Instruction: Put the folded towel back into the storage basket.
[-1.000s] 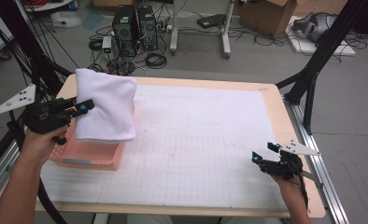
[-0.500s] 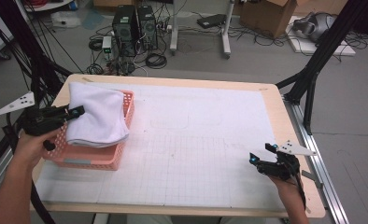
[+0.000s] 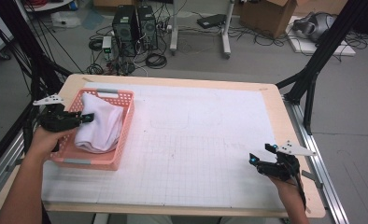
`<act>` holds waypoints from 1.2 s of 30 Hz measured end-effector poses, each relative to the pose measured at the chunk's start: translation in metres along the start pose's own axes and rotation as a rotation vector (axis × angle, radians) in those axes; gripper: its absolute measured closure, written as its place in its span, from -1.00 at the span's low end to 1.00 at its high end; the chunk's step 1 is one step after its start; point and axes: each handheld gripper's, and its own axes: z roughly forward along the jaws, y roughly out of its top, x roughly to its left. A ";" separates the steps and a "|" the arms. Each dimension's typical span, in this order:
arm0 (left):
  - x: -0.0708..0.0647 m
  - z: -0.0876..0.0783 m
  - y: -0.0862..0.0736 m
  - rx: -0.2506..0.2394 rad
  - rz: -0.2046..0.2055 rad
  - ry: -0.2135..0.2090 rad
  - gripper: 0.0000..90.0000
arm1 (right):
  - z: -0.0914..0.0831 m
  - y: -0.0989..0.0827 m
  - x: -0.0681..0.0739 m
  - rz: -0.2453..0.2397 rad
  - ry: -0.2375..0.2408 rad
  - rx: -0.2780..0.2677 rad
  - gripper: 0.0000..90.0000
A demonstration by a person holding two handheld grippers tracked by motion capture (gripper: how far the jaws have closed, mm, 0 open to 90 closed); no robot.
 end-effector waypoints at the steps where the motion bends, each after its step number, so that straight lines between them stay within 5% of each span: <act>1: 0.001 -0.001 0.000 0.004 -0.017 0.013 0.50 | 0.000 0.000 0.000 0.000 0.001 0.000 -0.53; 8: 0.004 -0.006 0.002 0.067 -0.103 0.189 0.01 | 0.000 0.000 0.001 -0.002 0.003 -0.001 -0.53; 13: -0.001 -0.022 0.005 -0.050 -0.068 0.304 -0.21 | 0.000 0.001 0.001 -0.004 0.003 0.001 -0.53; 15: -0.006 -0.029 0.008 -0.113 -0.056 0.295 -0.22 | 0.000 0.001 0.001 -0.005 0.004 0.003 -0.53; 19: -0.022 -0.029 0.008 -0.118 -0.019 0.270 -0.22 | 0.000 0.001 0.002 -0.004 0.005 0.004 -0.53; 25: -0.041 -0.003 0.005 -0.003 -0.020 0.241 -0.22 | 0.000 0.002 0.003 -0.013 0.007 0.001 -0.53; 31: -0.040 0.025 0.001 0.104 -0.086 0.285 -0.20 | 0.001 0.003 0.005 -0.019 0.017 0.004 -0.53; 36: -0.036 0.051 -0.003 0.249 -0.141 0.345 -0.17 | 0.002 0.003 0.006 -0.023 0.022 0.005 -0.53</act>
